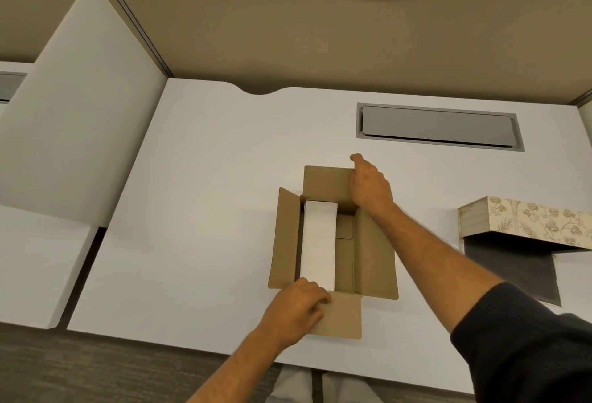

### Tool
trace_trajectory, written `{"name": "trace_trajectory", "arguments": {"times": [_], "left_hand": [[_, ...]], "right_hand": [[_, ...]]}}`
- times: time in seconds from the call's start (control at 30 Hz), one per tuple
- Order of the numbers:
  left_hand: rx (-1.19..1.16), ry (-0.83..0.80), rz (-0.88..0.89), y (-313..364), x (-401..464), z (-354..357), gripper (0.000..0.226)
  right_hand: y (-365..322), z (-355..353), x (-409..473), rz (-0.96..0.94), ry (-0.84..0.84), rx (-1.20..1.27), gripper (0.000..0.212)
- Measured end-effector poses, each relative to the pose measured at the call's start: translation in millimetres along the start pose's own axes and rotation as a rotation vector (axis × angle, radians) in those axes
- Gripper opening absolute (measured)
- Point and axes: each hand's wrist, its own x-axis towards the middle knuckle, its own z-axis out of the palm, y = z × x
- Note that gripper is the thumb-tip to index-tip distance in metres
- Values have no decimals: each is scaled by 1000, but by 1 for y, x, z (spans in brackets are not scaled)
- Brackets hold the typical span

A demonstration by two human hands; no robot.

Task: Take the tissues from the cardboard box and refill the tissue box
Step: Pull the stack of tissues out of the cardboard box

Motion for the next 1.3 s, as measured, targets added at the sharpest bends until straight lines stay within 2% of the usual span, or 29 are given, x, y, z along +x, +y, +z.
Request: {"name": "trace_trajectory", "arguments": {"times": [0.13, 0.23, 0.3, 0.37, 0.43, 0.5, 0.6, 0.7, 0.83, 1.0, 1.13, 1.3], "left_hand": [[-46, -6, -21, -2, 4, -2, 25], [-209, 64, -106, 3, 10, -8, 38], [-287, 138, -202, 7, 19, -13, 56], [-324, 174, -320, 12, 30, -16, 76], [-375, 146, -431, 16, 41, -17, 88], [-373, 80, -494, 19, 50, -13, 93], [-370, -4, -548, 20, 61, -6, 95], [-348, -52, -596, 17, 66, -2, 93], [-306, -73, -597, 12, 65, 2, 90], [-248, -86, -578, 10, 63, 5, 93], [-250, -84, -563, 10, 62, 3, 92], [-252, -93, -549, 15, 59, -2, 89]], "right_hand": [[2, 4, -7, -7, 19, 4, 55], [2, -2, -21, 7, 148, -15, 58], [-1, -6, -39, 2, 323, 66, 43], [-7, -3, -64, -5, 409, 221, 21], [-13, 12, -91, 20, 311, 355, 9], [-16, 35, -114, 93, 114, 385, 12], [-15, 66, -125, 299, -240, 466, 52], [-14, 77, -121, 549, -405, 627, 71], [-6, 91, -120, 681, -440, 794, 68], [1, 104, -123, 804, -399, 989, 70], [-2, 104, -125, 843, -405, 1120, 46], [-2, 100, -124, 862, -391, 1211, 39]]}}
